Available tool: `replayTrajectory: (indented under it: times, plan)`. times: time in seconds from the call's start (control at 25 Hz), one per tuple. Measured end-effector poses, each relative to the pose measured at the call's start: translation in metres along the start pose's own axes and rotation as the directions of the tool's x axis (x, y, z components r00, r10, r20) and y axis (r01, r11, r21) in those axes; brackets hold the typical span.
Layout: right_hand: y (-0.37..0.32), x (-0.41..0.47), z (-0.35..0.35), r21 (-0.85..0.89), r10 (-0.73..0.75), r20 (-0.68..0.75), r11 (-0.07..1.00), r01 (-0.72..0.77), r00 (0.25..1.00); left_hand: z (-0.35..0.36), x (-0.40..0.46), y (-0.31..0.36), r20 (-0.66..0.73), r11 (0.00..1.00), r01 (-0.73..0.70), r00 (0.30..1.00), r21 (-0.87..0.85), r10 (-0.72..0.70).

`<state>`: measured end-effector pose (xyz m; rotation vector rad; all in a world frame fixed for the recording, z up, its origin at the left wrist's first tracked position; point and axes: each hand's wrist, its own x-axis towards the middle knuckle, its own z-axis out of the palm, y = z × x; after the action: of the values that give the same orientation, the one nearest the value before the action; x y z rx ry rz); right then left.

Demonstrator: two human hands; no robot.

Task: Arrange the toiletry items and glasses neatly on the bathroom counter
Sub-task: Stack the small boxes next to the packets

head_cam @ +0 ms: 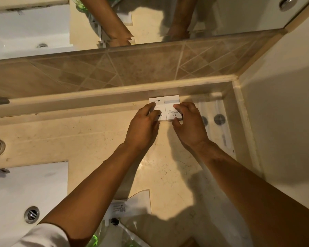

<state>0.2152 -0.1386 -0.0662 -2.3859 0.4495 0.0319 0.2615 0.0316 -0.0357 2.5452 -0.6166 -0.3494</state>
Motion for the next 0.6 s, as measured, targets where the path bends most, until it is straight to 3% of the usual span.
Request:
replayTrajectory:
  times: [0.6]
  plan:
    - [-0.0073, -0.0005, -0.0079, 0.012, 0.010, 0.013, 1.000, -0.010, 1.000, 0.0017, -0.0006, -0.0011, -0.014, 1.000, 0.002, 1.000, -0.025, -0.002]
